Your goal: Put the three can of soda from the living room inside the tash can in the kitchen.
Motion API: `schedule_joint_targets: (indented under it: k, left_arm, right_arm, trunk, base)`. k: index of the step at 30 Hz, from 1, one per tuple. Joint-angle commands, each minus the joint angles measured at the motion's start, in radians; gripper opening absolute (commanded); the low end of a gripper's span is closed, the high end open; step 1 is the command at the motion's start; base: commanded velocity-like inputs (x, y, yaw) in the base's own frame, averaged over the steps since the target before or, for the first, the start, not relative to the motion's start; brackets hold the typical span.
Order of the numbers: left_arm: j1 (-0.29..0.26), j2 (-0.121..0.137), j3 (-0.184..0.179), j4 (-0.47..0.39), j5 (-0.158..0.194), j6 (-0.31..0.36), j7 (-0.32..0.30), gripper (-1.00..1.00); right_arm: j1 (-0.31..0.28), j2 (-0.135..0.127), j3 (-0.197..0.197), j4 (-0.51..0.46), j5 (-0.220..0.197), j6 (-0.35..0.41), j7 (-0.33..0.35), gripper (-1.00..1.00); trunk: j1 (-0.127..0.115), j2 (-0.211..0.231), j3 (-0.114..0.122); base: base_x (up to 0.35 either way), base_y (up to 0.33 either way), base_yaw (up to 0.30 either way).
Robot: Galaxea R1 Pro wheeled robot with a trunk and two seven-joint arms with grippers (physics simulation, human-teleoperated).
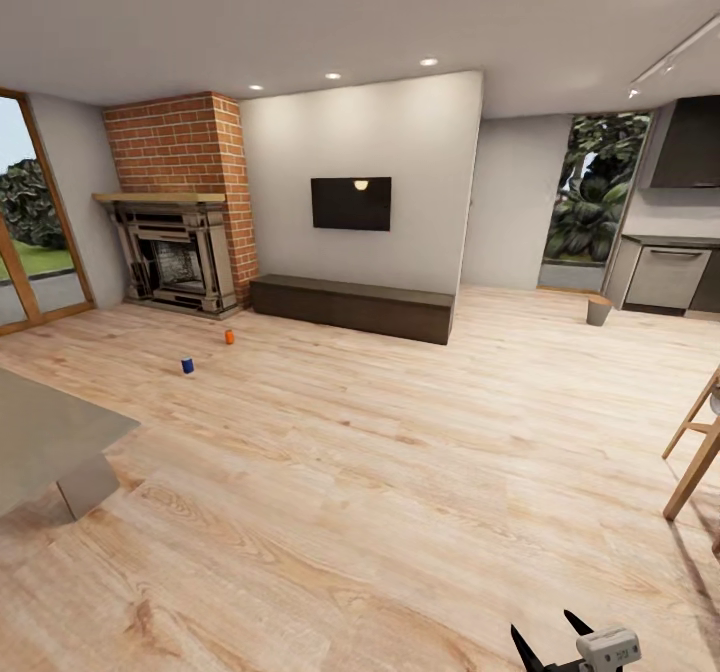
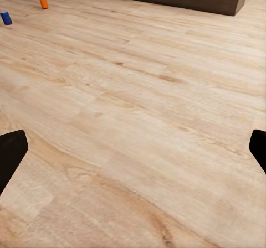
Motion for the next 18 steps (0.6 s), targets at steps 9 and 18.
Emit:
schedule_joint_targets:
  k: [9,18]
  left_arm:
    - [0.000,-0.001,0.000,0.000,0.000,0.000,0.000,1.00]
    - [0.000,0.000,0.000,0.000,0.000,0.000,0.000,1.00]
  right_arm:
    - [0.000,0.000,0.000,0.000,0.000,0.000,0.007,1.00]
    - [0.000,0.003,0.002,0.000,0.000,0.000,0.011,1.00]
  trunk:
    - [0.000,0.000,0.000]
    - [0.000,0.000,0.000]
  base:
    - [0.000,0.000,0.000]
    - [0.000,0.000,0.000]
